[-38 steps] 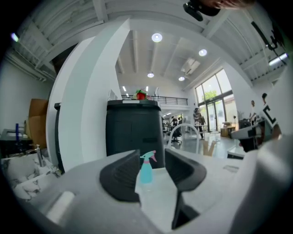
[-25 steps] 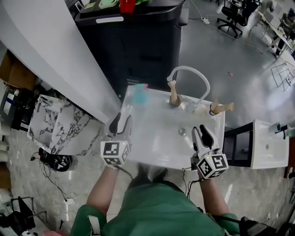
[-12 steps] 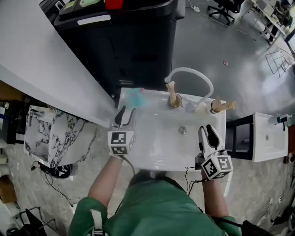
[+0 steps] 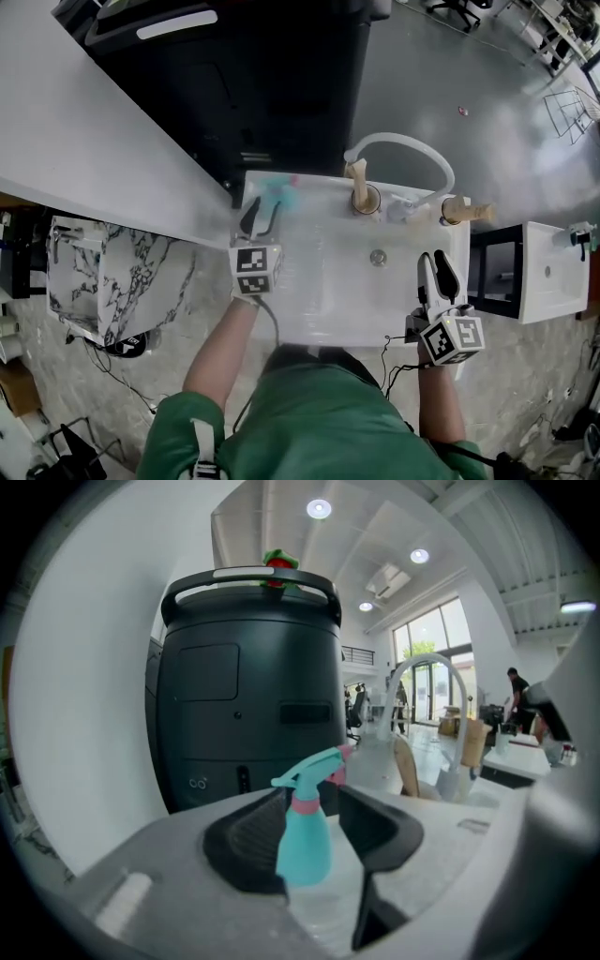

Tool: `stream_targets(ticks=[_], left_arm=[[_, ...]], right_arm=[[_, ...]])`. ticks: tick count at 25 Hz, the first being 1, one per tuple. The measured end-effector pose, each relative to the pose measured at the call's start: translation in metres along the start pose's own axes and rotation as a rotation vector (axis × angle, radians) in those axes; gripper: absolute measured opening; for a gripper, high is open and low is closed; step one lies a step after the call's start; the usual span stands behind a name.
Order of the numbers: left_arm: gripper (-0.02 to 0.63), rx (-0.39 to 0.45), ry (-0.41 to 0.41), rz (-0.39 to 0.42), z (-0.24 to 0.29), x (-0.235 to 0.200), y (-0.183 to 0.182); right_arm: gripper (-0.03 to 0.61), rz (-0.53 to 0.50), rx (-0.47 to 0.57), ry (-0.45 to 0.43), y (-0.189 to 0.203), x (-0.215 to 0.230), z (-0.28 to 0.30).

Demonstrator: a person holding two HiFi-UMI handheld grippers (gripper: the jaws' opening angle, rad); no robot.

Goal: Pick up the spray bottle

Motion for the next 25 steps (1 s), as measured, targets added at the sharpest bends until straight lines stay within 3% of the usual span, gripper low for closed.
stream_targets(ticks=[14,25], left_arm=[[0.224,-0.031,0.015,-0.075,0.052,-0.014,0.016],[0.224,-0.006,-0.015,-0.104,0.074,-0.017,0.015]], right_arm=[[0.133,0.029,-0.042,0.079,0.015,0.006,0.007],[0.132,0.012,-0.052,0.073,0.016,0.004,0.001]])
Point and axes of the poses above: the fingertips, and each gripper's own axes: z forward along the fingers, x to its right, y out of its underside, the point moved 8 cm from there along -z, backward along the fingers, and after that the axes turned 5 degrees about -x, right-handed, at the moved point
